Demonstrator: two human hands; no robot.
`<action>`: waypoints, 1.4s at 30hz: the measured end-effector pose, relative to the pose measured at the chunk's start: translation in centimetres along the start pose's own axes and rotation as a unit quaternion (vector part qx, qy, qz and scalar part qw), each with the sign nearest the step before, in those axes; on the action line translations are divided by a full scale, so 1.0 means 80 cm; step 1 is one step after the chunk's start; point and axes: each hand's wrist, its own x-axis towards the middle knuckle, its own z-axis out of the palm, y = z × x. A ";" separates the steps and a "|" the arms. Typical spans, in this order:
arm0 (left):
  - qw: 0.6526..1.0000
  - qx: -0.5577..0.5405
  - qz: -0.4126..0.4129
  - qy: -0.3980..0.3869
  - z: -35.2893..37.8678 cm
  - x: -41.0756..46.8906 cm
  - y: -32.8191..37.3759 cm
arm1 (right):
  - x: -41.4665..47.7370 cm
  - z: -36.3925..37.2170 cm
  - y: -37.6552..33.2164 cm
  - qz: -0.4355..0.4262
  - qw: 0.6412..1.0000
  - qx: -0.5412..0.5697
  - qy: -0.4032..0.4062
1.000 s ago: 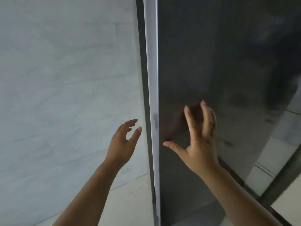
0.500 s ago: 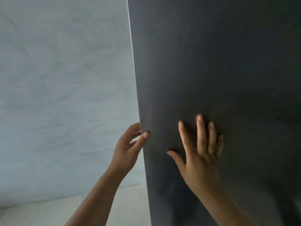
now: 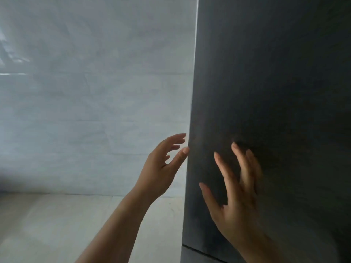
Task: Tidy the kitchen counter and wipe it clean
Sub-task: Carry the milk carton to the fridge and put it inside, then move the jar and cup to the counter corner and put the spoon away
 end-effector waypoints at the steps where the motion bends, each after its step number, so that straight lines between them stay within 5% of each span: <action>1: 1.000 0.000 -0.014 0.015 -0.007 -0.012 -0.005 | -0.007 0.005 -0.009 0.007 0.999 0.038 -0.020; 5: 0.993 -0.044 -0.089 0.068 -0.046 -0.089 -0.042 | -0.043 0.026 -0.059 0.089 0.972 0.175 -0.128; 9: 0.971 -0.076 -0.189 0.121 -0.094 -0.202 -0.088 | -0.097 0.049 -0.111 0.184 0.886 0.256 -0.340; 15: 0.914 -0.068 -0.336 0.219 -0.161 -0.374 -0.127 | -0.166 0.077 -0.192 0.147 0.780 0.292 -0.534; 23: 0.810 -0.102 -0.436 0.379 -0.250 -0.552 -0.142 | -0.215 0.140 -0.360 0.048 0.693 0.324 -0.643; 34: 0.657 -0.084 -0.457 0.594 -0.326 -0.714 -0.102 | -0.299 0.175 -0.610 -0.195 0.508 0.386 -0.745; 42: 0.559 -0.123 -0.446 0.688 -0.400 -0.781 -0.132 | -0.348 0.221 -0.757 -0.274 0.434 0.379 -0.771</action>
